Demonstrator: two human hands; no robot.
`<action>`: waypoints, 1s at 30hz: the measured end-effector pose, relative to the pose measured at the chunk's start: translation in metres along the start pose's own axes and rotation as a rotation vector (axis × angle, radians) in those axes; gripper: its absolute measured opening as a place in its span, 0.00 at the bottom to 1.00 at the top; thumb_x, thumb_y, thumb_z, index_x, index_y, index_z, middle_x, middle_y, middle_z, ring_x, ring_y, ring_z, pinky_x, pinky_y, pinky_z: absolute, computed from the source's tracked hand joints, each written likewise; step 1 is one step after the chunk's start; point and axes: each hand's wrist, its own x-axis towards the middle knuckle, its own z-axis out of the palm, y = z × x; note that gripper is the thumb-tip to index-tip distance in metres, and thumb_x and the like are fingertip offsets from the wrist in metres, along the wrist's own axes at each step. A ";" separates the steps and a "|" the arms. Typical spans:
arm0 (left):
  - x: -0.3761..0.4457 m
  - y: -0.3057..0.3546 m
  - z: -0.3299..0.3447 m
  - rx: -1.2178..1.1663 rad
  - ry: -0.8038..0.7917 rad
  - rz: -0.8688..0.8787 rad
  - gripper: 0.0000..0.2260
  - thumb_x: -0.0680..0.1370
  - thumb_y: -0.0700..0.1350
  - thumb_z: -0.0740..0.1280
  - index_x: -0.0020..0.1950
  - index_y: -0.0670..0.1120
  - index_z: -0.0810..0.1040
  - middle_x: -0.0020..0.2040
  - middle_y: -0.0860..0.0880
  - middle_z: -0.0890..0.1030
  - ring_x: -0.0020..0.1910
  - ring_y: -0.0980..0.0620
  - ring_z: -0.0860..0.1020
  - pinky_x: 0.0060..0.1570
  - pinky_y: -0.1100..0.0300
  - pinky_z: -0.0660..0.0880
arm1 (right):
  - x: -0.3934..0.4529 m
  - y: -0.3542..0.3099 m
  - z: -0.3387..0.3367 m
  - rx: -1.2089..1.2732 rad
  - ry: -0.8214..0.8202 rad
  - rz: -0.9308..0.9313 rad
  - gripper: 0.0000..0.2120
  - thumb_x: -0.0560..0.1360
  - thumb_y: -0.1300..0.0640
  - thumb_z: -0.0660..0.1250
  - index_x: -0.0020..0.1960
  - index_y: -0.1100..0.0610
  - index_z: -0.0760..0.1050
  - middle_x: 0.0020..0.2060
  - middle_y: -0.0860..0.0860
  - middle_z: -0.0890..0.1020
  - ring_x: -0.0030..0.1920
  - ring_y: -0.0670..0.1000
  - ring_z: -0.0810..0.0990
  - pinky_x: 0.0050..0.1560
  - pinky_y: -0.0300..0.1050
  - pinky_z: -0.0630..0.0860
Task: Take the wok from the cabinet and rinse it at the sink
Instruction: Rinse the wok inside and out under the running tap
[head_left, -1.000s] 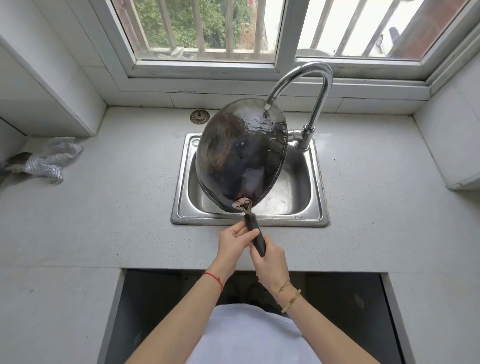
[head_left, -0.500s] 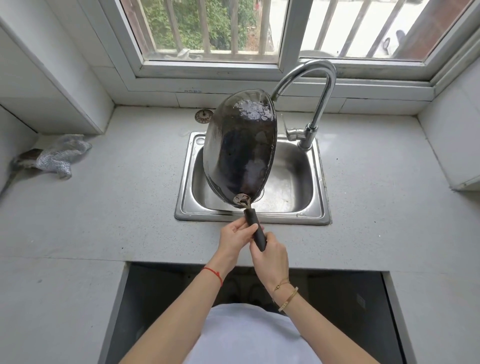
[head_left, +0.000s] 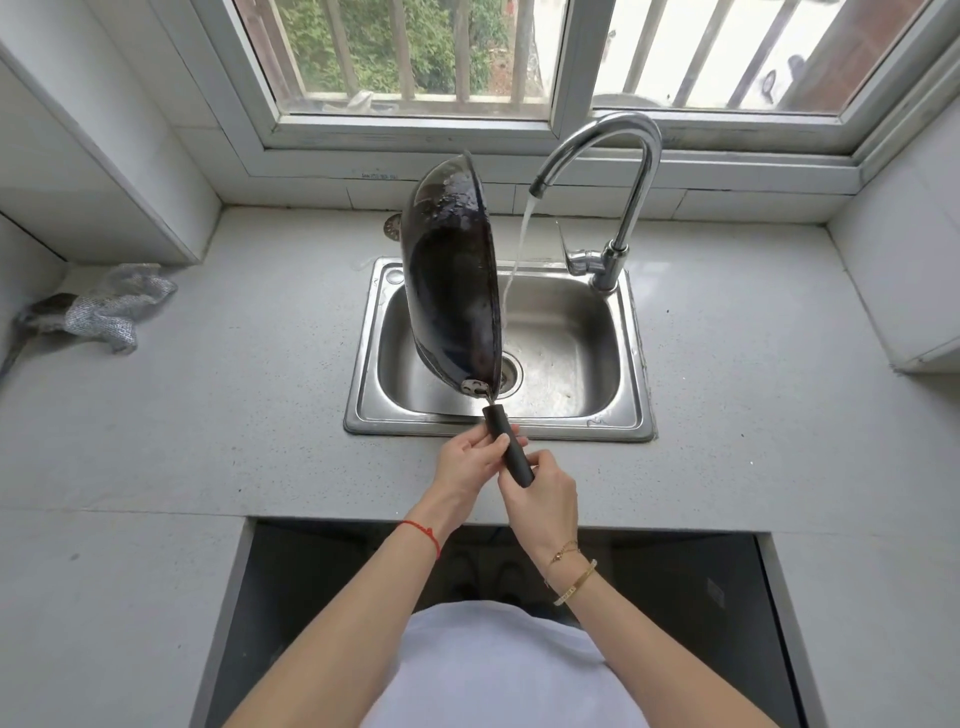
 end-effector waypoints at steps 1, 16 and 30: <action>0.000 0.002 0.000 -0.018 -0.021 0.003 0.13 0.80 0.33 0.63 0.64 0.37 0.75 0.61 0.37 0.80 0.56 0.46 0.83 0.47 0.63 0.80 | 0.001 -0.003 -0.001 0.058 -0.004 0.033 0.10 0.75 0.49 0.71 0.47 0.54 0.74 0.36 0.51 0.80 0.35 0.50 0.81 0.38 0.44 0.82; 0.005 0.009 0.012 0.010 -0.203 -0.096 0.13 0.82 0.40 0.61 0.66 0.44 0.76 0.63 0.47 0.82 0.62 0.52 0.80 0.59 0.60 0.76 | 0.003 -0.012 -0.013 0.245 -0.012 0.119 0.08 0.76 0.54 0.71 0.41 0.51 0.73 0.32 0.53 0.79 0.31 0.51 0.79 0.33 0.41 0.80; 0.013 -0.013 0.007 0.102 -0.188 -0.137 0.17 0.77 0.38 0.70 0.66 0.37 0.76 0.60 0.44 0.83 0.59 0.46 0.82 0.64 0.55 0.76 | -0.001 0.007 -0.003 0.084 0.122 0.111 0.08 0.75 0.54 0.70 0.44 0.55 0.73 0.32 0.48 0.78 0.32 0.47 0.78 0.31 0.41 0.73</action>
